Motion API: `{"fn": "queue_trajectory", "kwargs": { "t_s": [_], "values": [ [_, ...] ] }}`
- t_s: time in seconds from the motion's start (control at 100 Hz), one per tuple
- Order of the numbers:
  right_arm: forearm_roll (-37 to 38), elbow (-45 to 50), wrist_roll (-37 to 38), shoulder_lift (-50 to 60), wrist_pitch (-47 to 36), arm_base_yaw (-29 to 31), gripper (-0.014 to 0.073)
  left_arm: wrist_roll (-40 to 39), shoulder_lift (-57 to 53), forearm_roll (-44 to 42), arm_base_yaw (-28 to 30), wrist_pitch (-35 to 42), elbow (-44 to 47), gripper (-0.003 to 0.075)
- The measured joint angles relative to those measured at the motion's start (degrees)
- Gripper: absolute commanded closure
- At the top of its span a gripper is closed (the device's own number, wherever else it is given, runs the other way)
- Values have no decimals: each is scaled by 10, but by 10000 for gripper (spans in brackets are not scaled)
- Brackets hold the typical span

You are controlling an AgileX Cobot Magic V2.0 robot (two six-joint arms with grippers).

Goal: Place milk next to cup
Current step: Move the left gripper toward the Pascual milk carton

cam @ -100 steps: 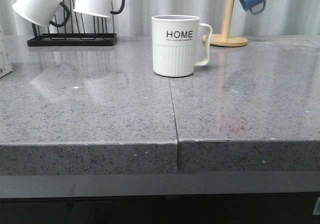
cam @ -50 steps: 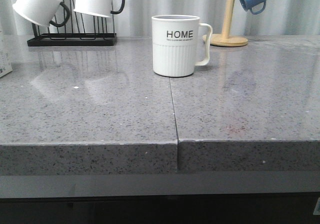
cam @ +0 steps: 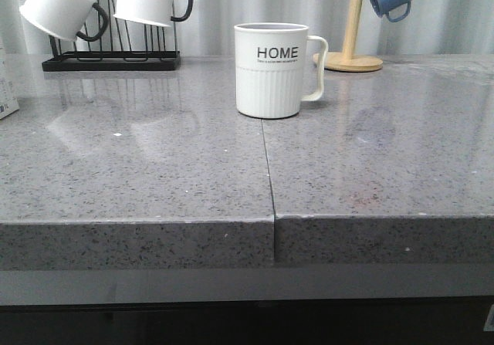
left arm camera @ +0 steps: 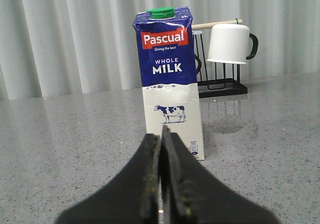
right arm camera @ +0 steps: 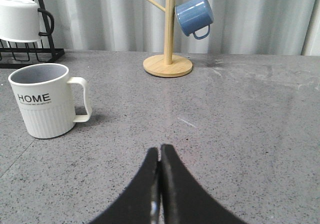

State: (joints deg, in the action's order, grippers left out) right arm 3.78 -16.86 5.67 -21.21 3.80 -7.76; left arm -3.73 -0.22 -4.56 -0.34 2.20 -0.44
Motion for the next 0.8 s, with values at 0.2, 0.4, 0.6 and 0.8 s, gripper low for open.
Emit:
{"fn": "queue_trajectory", "kwargs": {
  "t_s": [0.2,0.4,0.6,0.8],
  "values": [
    [0,0,0,0,0,0,713,0,0,0,0,24,0,741],
    [0,0,0,0,0,0,713,0,22,24,0,-50,-33,741],
    [0,0,0,0,0,0,713,0,151,46,0,-98,-148,741],
    [0,0,0,0,0,0,713,0,290,85,0,-151,-261,741]
  ]
}}
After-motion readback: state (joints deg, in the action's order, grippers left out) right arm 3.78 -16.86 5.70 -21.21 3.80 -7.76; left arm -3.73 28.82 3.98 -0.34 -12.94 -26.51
